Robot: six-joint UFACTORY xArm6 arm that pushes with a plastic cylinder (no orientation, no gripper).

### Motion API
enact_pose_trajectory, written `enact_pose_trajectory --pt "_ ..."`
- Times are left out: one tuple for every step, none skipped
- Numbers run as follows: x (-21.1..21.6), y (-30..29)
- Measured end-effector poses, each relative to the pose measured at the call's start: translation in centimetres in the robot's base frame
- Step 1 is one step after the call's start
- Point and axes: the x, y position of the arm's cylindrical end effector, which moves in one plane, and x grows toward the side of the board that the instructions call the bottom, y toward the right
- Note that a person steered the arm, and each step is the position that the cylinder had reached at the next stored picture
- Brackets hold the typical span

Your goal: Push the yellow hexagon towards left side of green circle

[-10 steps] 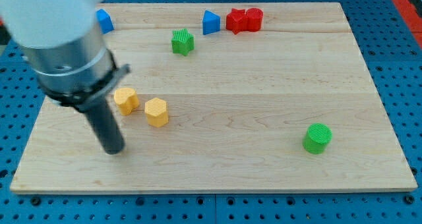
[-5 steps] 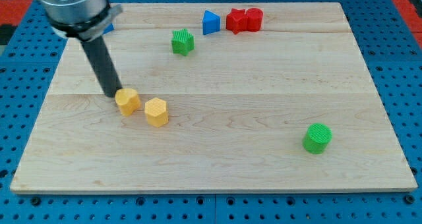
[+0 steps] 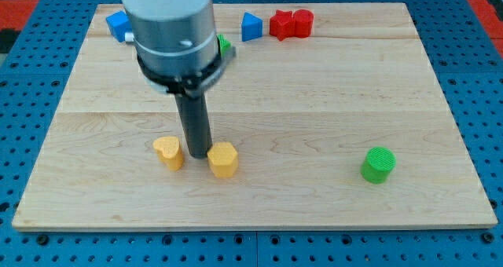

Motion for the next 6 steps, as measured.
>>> enact_pose_trajectory --pt "2.0 1.6" --pt "1.7 7.0" --pt "3.4 8.6" --pt "5.0 9.3" --pt "5.4 12.3" --pt "5.4 15.0"
